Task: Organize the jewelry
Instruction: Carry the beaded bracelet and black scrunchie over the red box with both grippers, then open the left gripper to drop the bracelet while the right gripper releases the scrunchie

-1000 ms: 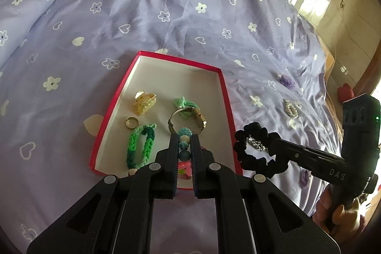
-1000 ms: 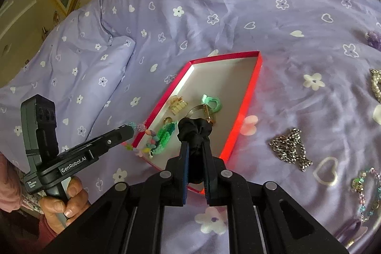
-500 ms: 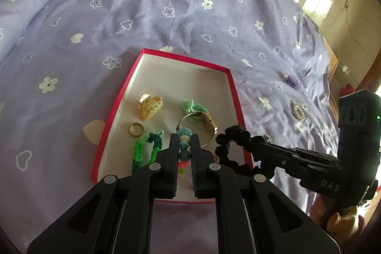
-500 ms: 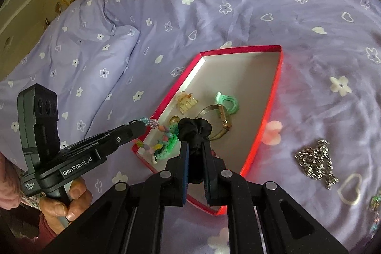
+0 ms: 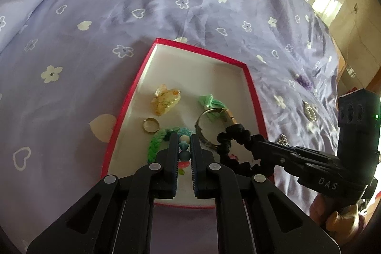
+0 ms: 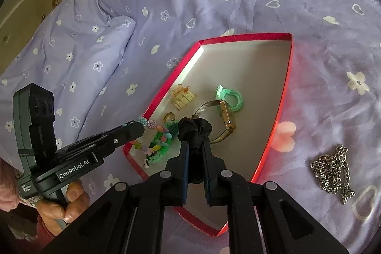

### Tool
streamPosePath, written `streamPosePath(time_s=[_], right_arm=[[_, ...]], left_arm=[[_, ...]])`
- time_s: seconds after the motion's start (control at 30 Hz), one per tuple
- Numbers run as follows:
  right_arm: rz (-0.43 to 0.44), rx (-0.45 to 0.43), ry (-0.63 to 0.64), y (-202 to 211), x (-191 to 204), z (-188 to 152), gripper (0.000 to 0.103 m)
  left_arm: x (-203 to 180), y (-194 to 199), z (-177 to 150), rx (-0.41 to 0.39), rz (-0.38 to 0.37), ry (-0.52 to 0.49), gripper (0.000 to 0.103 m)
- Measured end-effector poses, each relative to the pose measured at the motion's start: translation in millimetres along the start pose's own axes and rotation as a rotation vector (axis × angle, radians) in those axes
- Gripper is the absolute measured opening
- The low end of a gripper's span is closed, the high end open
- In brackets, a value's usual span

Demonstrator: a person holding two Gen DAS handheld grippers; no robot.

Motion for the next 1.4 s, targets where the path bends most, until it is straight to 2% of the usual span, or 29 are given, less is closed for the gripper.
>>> streamPosePath(time_s=[0.47,0.77,0.87,0.93,1.03,1.3,1.4], right_arm=[[-0.110,0.020,0.038,-19,-14,0,0.012],[-0.109,0.030,0.026,-22,-18,0,0.016],[-0.100,0.031,0.017,-21,-18,1,0.020],[-0.097,0.028,0.017,-20,-18,1,0.027],[-0.088,0.023,0.018,-17,-15,1,0.033],[-0.074,-0.001,0.023,-3,-8,0,0.034],[-0.067,-0.019,0.022,7,-6,0,0.040]], left_arm=[[26,-25,-16,0.079,0.086,0.028,0.008],[32,-33,-22,0.110,0.107,0.034,0.008],[31,-33,-23,0.114,0.107,0.036,0.009],[32,-33,-23,0.117,0.106,0.042,0.013],[31,-31,-22,0.115,0.114,0.045,0.028],[28,-23,-20,0.103,0.110,0.045,0.037],[23,-17,-19,0.093,0.114,0.037,0.044]])
Point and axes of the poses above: each gripper's, at about its wrist camera, not at the fingertips, and y roughly against the way its jaws point, x to its left, z to its top, the point moved 5 cm from there along -y, roughly the way its jaws point, and after that the axes turned 13 degrees about -y, right-handed, at the moved point
